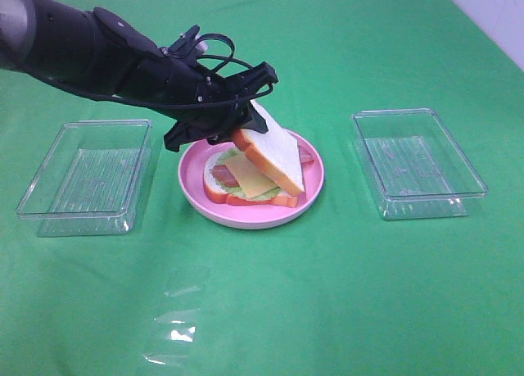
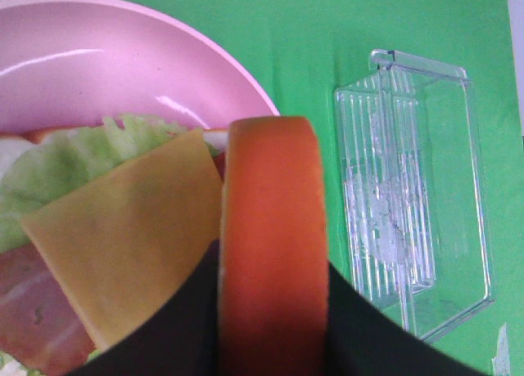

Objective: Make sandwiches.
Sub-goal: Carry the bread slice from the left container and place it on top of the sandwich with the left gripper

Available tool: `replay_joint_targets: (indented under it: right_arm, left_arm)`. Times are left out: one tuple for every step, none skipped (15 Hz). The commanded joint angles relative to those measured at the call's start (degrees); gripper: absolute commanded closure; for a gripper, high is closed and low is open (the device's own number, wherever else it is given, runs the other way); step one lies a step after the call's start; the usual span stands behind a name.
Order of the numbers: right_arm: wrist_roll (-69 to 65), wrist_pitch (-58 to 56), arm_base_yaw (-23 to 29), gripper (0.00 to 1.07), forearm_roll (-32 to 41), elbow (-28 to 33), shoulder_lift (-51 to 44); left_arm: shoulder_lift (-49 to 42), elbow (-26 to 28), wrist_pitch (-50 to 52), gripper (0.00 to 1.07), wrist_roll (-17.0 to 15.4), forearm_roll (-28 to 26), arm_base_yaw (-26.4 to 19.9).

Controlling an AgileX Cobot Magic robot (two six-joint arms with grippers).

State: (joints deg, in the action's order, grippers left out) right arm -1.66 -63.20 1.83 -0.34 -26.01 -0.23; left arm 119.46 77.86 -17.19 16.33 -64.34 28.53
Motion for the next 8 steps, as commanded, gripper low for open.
replay_joint_targets:
  right_arm:
    - [0.6, 0.2, -0.1, 0.09, 0.3, 0.2, -1.5]
    - [0.6, 0.2, -0.1, 0.09, 0.3, 0.2, -1.5]
    - [0.6, 0.2, -0.1, 0.09, 0.3, 0.2, -1.5]
    - [0.6, 0.2, -0.1, 0.09, 0.3, 0.2, -1.5]
    - [0.6, 0.2, -0.1, 0.09, 0.3, 0.2, -1.5]
    - [0.6, 0.2, -0.1, 0.09, 0.3, 0.2, -1.5]
    - [0.6, 0.2, -0.1, 0.09, 0.3, 0.2, -1.5]
    - [0.6, 0.2, -0.1, 0.09, 0.3, 0.2, -1.5]
  left_arm:
    - [0.2, 0.4, 1.7, 0.80, -0.2, -0.7, 0.2]
    - [0.2, 0.4, 2.0, 0.71, -0.2, -0.7, 0.2]
    - [0.2, 0.4, 1.9, 0.59, -0.2, -0.6, 0.2]
    - [0.2, 0.4, 1.2, 0.46, -0.2, 0.3, 0.2]
    - [-0.1, 0.4, -0.2, 0.22, -0.2, 1.7, 0.1]
    - [-0.3, 0.4, -1.1, 0.09, 0.1, 2.7, -0.2]
    - [-0.3, 0.4, -3.1, 0.04, 0.0, 4.0, -1.1]
    - [-0.3, 0.4, -5.5, 0.04, -0.1, 5.2, -2.1]
